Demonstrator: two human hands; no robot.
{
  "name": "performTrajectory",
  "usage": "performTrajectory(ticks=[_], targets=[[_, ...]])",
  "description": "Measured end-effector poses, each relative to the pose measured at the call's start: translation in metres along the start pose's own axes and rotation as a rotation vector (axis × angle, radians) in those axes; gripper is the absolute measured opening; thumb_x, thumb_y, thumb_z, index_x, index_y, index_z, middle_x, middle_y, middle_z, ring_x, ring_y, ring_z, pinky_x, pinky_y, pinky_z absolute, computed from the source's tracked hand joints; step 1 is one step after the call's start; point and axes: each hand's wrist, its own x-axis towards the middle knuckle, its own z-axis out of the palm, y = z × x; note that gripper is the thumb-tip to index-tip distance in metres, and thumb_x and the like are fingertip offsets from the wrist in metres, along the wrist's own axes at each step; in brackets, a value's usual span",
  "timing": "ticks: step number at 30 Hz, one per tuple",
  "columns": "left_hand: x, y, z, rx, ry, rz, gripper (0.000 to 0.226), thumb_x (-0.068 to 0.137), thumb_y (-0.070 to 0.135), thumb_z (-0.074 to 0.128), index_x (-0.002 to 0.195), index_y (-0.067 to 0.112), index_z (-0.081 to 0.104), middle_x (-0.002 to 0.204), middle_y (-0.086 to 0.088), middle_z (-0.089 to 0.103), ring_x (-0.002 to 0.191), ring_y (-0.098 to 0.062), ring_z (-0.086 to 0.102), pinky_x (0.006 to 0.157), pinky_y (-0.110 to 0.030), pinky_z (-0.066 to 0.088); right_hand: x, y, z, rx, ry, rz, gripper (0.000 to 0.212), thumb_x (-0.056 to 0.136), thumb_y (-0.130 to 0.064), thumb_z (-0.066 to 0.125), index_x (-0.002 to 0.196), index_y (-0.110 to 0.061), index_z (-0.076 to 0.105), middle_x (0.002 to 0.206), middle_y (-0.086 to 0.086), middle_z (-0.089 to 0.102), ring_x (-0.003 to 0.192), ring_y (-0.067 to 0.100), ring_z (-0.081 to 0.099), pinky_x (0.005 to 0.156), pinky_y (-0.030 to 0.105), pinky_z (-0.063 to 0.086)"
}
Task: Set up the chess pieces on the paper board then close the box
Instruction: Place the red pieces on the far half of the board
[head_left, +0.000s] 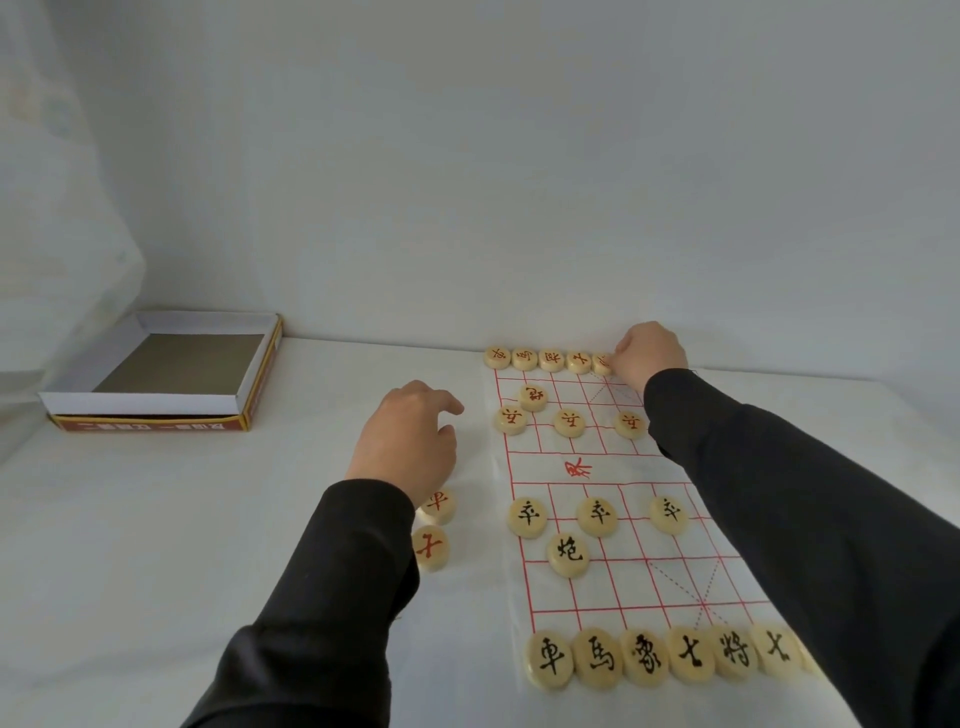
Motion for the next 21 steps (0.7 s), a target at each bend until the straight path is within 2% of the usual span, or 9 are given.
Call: performTrajectory(ticks=[5, 10, 13, 16, 21], targets=[[-0.001, -0.001, -0.005, 0.0, -0.014, -0.022, 0.032, 0.095, 0.015, 0.044, 0.123, 0.024, 0.056, 0.126, 0.0, 0.052, 0.114, -0.016, 0.049, 0.093, -0.022, 0.039, -0.027, -0.011, -0.006, -0.042, 0.039, -0.124, 0.022, 0.09, -0.005, 0.052, 0.108, -0.007, 0.064, 0.106, 0.011, 0.064, 0.096, 0.028, 0.06, 0.075, 0.029, 0.045], [-0.006, -0.006, -0.021, 0.041, -0.104, -0.049, 0.032, 0.095, 0.018, 0.047, 0.125, 0.022, 0.055, 0.126, -0.001, 0.054, 0.114, -0.018, 0.051, 0.095, -0.026, 0.04, -0.071, -0.026, -0.007, 0.087, 0.055, -0.284, 0.026, 0.085, 0.001, 0.053, 0.106, -0.009, 0.065, 0.114, 0.008, 0.057, 0.099, 0.024, 0.058, 0.08, 0.03, 0.046], [-0.006, -0.016, -0.029, 0.143, -0.264, -0.089, 0.034, 0.094, 0.019, 0.05, 0.128, 0.021, 0.053, 0.131, 0.0, 0.052, 0.118, -0.018, 0.05, 0.1, -0.028, 0.038, -0.102, -0.038, -0.007, 0.211, -0.005, -0.343, 0.028, 0.085, -0.002, 0.055, 0.109, -0.012, 0.062, 0.112, 0.006, 0.056, 0.093, 0.019, 0.056, 0.082, 0.032, 0.049], [-0.009, -0.024, -0.036, 0.199, -0.329, -0.113, 0.039, 0.092, 0.021, 0.054, 0.131, 0.021, 0.05, 0.133, -0.002, 0.051, 0.122, -0.019, 0.047, 0.103, -0.029, 0.036, -0.135, -0.051, -0.003, 0.32, -0.084, -0.373, 0.028, 0.085, -0.005, 0.056, 0.111, -0.013, 0.063, 0.108, 0.003, 0.059, 0.092, 0.015, 0.055, 0.082, 0.029, 0.048], [-0.014, -0.023, -0.034, 0.227, -0.357, -0.096, 0.042, 0.093, 0.02, 0.053, 0.134, 0.02, 0.046, 0.135, -0.002, 0.049, 0.124, -0.02, 0.045, 0.104, -0.03, 0.035, -0.172, -0.066, 0.004, 0.181, -0.222, -0.481, 0.033, 0.087, -0.006, 0.052, 0.118, -0.016, 0.06, 0.115, 0.003, 0.059, 0.106, 0.018, 0.055, 0.08, 0.023, 0.042]])
